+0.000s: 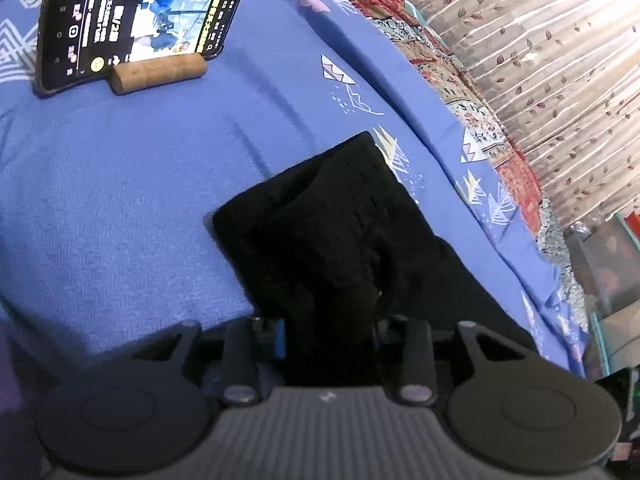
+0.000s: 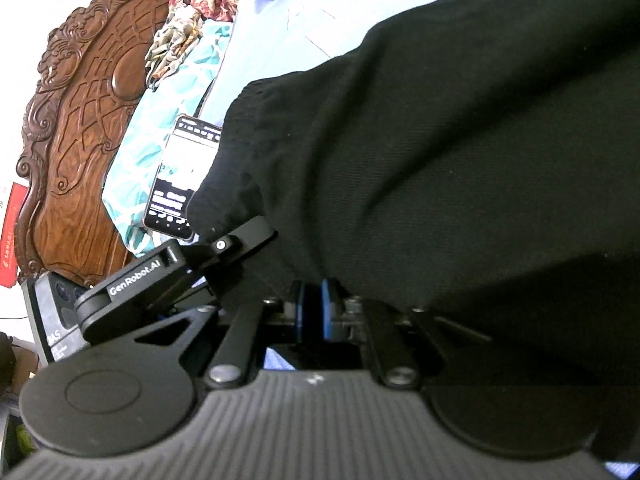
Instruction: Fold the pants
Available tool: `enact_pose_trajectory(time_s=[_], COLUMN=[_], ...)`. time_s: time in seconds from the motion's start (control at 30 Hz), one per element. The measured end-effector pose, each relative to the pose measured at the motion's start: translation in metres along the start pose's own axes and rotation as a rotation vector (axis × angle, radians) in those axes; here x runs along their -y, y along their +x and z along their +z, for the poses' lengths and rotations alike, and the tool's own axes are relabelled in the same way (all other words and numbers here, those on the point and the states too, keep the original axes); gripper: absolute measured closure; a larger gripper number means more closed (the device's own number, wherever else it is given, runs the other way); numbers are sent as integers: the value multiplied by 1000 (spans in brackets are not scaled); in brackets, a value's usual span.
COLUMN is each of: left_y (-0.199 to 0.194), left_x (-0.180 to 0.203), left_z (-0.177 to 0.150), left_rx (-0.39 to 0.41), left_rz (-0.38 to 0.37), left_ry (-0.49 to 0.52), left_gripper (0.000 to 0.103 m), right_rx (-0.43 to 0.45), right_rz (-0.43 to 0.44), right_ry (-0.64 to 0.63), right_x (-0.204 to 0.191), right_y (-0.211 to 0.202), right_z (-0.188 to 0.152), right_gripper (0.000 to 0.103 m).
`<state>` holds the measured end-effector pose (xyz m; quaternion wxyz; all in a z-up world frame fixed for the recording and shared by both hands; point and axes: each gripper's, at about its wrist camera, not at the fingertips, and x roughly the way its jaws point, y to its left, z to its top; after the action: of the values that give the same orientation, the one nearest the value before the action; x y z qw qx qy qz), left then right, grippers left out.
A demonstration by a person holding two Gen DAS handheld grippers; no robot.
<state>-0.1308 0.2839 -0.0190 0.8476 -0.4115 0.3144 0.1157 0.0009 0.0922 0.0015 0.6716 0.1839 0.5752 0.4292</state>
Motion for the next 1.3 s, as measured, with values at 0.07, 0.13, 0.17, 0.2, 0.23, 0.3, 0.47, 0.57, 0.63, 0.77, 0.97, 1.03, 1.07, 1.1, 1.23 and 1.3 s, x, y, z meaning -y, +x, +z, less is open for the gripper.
enact_pose_trajectory(time_s=[0.07, 0.13, 0.17, 0.2, 0.23, 0.3, 0.47, 0.57, 0.63, 0.77, 0.97, 1.03, 1.07, 1.1, 1.23, 1.3], left_y=[1, 0, 0, 0, 0, 0, 0, 0, 0, 1, 1, 1, 1, 0, 0, 0], left_x=[0, 0, 1, 2, 3, 5, -4, -2, -1, -2, -3, -3, -3, -3, -4, -4], left_z=[0, 0, 0, -1, -2, -3, -2, -4, -5, -5, -5, -5, -5, -5, -5, -4], left_rx=[-5, -9, -9, -7, -5, 1, -3, 3, 6, 4, 4, 4, 4, 4, 4, 4], left_rz=[-13, -35, -38, -31, -23, -3, -5, 1, 4, -3, -6, -7, -6, -6, -7, -6], left_ry=[2, 3, 5, 10, 17, 32, 5, 17, 20, 15, 12, 11, 11, 11, 10, 11], left_gripper=[62, 50, 49, 49, 52, 61, 79, 80, 80, 80, 80, 80, 80, 80, 80, 80], right_rx=[0, 1, 1, 1, 1, 1, 3, 3, 3, 1, 1, 0, 1, 1, 1, 1], right_rz=[0, 0, 0, 1, 0, -1, -4, -6, -5, -6, -5, -4, -4, -4, -2, -2], right_ry=[1, 1, 1, 1, 2, 2, 1, 1, 1, 0, 0, 1, 1, 1, 4, 4], right_x=[0, 0, 0, 0, -1, -1, -2, -2, -2, -2, -2, -2, -2, -2, -2, -2], right_y=[0, 0, 0, 0, 0, 1, 1, 2, 2, 2, 2, 2, 2, 2, 2, 1], right_z=[0, 0, 0, 0, 0, 0, 1, 2, 2, 2, 2, 2, 2, 2, 2, 2], right_gripper=[93, 93, 93, 93, 93, 93, 93, 93, 93, 93, 93, 93, 93, 93, 93, 93])
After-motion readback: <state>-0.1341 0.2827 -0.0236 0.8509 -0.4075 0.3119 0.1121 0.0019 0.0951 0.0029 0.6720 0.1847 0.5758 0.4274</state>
